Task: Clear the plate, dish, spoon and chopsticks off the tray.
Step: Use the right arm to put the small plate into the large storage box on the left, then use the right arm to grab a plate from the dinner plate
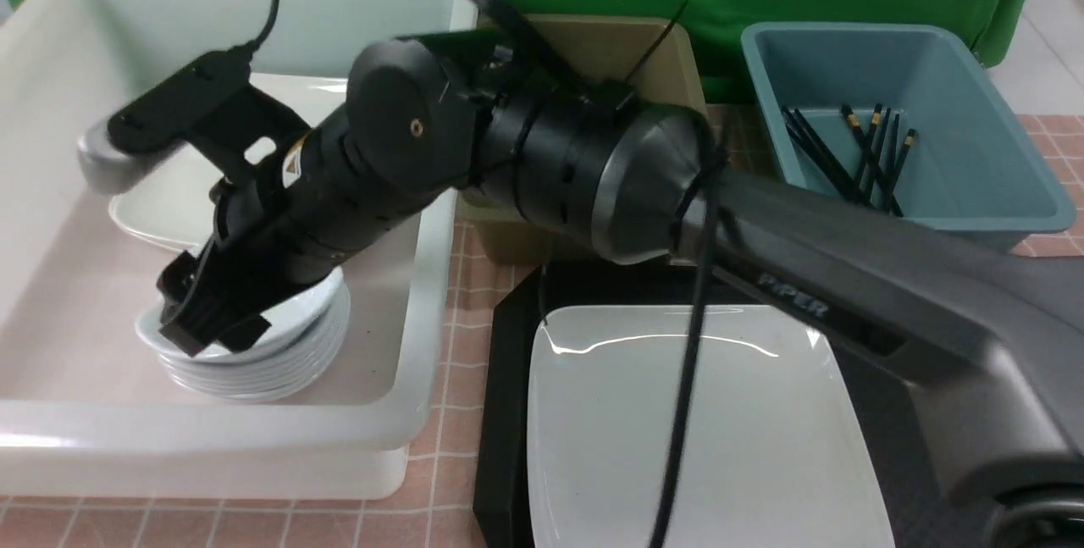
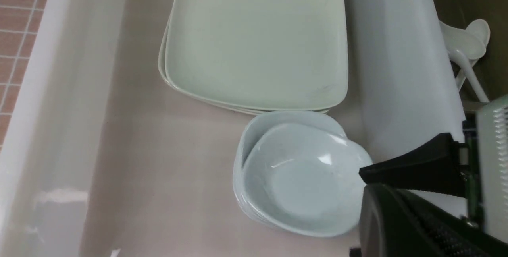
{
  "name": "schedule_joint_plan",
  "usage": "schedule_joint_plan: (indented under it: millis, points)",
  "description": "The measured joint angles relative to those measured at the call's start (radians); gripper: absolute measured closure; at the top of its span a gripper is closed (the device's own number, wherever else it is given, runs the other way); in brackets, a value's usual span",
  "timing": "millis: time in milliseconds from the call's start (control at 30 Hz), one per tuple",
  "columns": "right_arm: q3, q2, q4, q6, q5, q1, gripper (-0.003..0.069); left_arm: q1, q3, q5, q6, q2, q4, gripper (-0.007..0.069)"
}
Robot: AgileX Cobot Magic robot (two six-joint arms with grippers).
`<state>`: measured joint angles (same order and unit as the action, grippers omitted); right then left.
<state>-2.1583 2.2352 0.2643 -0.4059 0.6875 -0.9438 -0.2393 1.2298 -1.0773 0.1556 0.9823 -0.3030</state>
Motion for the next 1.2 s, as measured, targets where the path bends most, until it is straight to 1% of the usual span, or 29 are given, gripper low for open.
schedule_joint_plan:
  millis: [33,67,100,133,167,200,233,267,300,333,367,400,500,533,567,667,700,733,767,800,867,967,1100,1133,1200]
  points:
    - [-0.001,-0.039,-0.013,0.004,0.044,-0.001,0.0007,0.0,0.0,-0.002,0.005,0.0,-0.025,0.0627]
    - [-0.002,-0.075,-0.039,0.009,0.087,-0.001,0.0008,0.0,0.0,-0.006,0.016,0.0,-0.055,0.0627]
    - [-0.005,-0.104,-0.071,0.018,0.126,0.0,0.0024,0.0,0.0,-0.01,0.03,0.0,-0.083,0.0627]
    - [-0.007,-0.141,-0.123,0.036,0.177,0.003,0.0066,0.004,0.0,-0.012,0.051,0.0,-0.121,0.0627]
    - [-0.008,-0.17,-0.173,0.053,0.222,0.006,0.012,0.012,0.0,-0.012,0.064,0.0,-0.145,0.0627]
    - [-0.008,-0.212,-0.25,0.073,0.283,0.018,0.0214,0.034,0.0,-0.011,0.082,0.001,-0.188,0.0627]
    - [-0.009,-0.243,-0.311,0.086,0.348,0.034,0.0335,0.061,0.0,-0.011,0.1,0.002,-0.218,0.0627]
    - [-0.009,-0.26,-0.344,0.094,0.4,0.047,0.0435,0.081,0.0,-0.008,0.109,0.003,-0.235,0.0627]
    - [-0.007,-0.287,-0.386,0.119,0.441,0.076,0.0509,0.111,0.0,-0.008,0.115,0.009,-0.248,0.0627]
    - [0.009,-0.321,-0.41,0.15,0.446,0.122,0.0586,0.171,0.0,-0.008,0.123,0.016,-0.255,0.0627]
    - [0.032,-0.352,-0.416,0.167,0.446,0.167,0.0616,0.219,0.0,-0.008,0.124,0.026,-0.255,0.0627]
    - [0.064,-0.378,-0.408,0.174,0.446,0.207,0.0629,0.26,0.0,-0.008,0.121,0.038,-0.248,0.0627]
    - [0.209,-0.487,-0.317,0.187,0.445,0.363,0.0629,0.422,0.0,0.009,0.083,0.088,-0.174,0.0627]
    - [0.209,-0.494,-0.309,0.186,0.445,0.374,0.0629,0.433,0.0,0.011,0.079,0.088,-0.167,0.0627]
    - [0.313,-0.548,-0.244,0.179,0.444,0.448,0.0629,0.508,0.0,0.023,0.052,0.117,-0.118,0.0627]
    - [0.538,-0.657,-0.104,0.134,0.44,0.608,0.0629,0.66,0.0,0.046,0.005,0.182,-0.034,0.0627]
    - [0.554,-0.663,-0.096,0.131,0.44,0.617,0.0629,0.668,0.0,0.048,0.005,0.186,-0.03,0.0627]
    - [0.667,-0.697,-0.05,0.11,0.432,0.676,0.0629,0.718,0.0,0.062,-0.004,0.212,-0.009,0.0627]
    - [0.746,-0.715,-0.023,0.101,0.416,0.712,0.0627,0.747,0.0,0.071,-0.009,0.228,-0.003,0.0627]
    - [0.85,-0.727,0.003,0.092,0.372,0.749,0.0609,0.774,0.0,0.081,-0.012,0.245,0.004,0.0627]
    - [0.941,-0.731,0.028,0.077,0.292,0.788,0.0554,0.798,0.0,0.089,-0.012,0.264,0.008,0.0627]
    - [1.072,-0.684,0.054,0.041,0.126,0.829,0.0376,0.811,0.0,0.099,-0.012,0.283,0.012,0.0627]
    - [1.081,-0.569,0.074,0.025,-0.014,0.831,0.0197,0.811,0.0,0.108,-0.019,0.287,0.032,0.0627]
    - [1.068,-0.532,0.081,0.025,-0.034,0.831,0.0177,0.811,0.0,0.11,-0.023,0.287,0.036,0.0627]
    - [1.036,-0.475,0.089,0.024,-0.055,0.831,0.0162,0.811,0.0,0.11,-0.026,0.287,0.04,0.0627]
